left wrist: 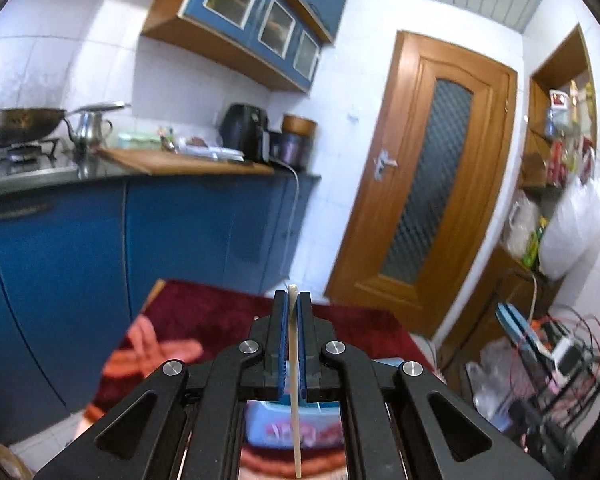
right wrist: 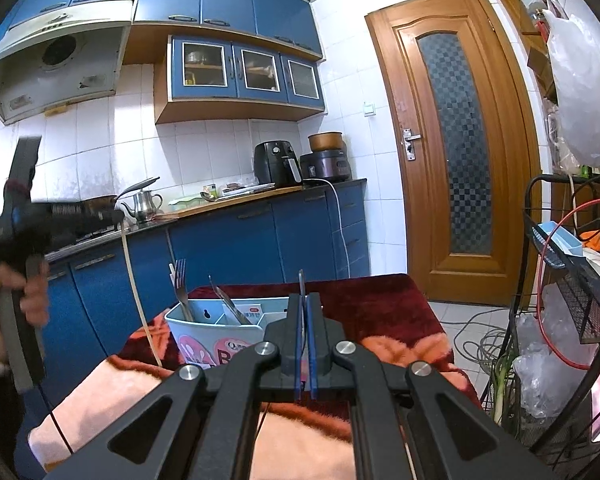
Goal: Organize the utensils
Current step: 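Lower the fork and chopstick into the blue caddy and open both tools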
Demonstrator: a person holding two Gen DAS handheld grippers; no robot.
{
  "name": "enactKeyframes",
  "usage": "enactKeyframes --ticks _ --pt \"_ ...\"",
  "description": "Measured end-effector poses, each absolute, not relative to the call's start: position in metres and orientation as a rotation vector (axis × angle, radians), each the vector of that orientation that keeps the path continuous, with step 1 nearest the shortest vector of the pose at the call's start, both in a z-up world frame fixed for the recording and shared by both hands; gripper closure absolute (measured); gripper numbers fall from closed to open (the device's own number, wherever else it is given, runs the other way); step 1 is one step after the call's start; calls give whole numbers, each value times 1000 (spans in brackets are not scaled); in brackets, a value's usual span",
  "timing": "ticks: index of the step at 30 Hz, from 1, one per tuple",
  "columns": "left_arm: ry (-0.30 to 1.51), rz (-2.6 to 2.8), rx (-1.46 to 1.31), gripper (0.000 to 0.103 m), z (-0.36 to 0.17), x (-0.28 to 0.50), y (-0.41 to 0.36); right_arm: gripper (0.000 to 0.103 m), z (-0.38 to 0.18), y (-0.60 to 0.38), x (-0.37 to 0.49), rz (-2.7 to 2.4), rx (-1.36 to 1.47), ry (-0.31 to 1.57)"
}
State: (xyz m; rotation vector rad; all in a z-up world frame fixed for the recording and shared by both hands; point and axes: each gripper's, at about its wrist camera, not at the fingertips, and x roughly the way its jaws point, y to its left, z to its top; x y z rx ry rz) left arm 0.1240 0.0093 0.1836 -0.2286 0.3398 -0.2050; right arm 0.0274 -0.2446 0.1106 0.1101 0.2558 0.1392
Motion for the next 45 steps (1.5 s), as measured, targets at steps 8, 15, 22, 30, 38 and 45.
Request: enactKeyframes --ticks 8,15,22,30,38,45 --pt "183 -164 -213 99 215 133 10 99 107 -243 35 133 107 273" --pt "129 -147 -171 99 203 147 -3 99 113 -242 39 117 81 273" --pt "188 -148 -160 99 169 160 -10 99 140 -240 56 94 23 216" --pt "239 -151 -168 99 137 167 -11 99 165 -227 86 66 -22 139" --pt "249 -154 -134 99 125 168 -18 99 166 -216 126 37 -56 139" --pt "282 -153 -127 99 112 173 -20 98 141 -211 147 48 -81 212"
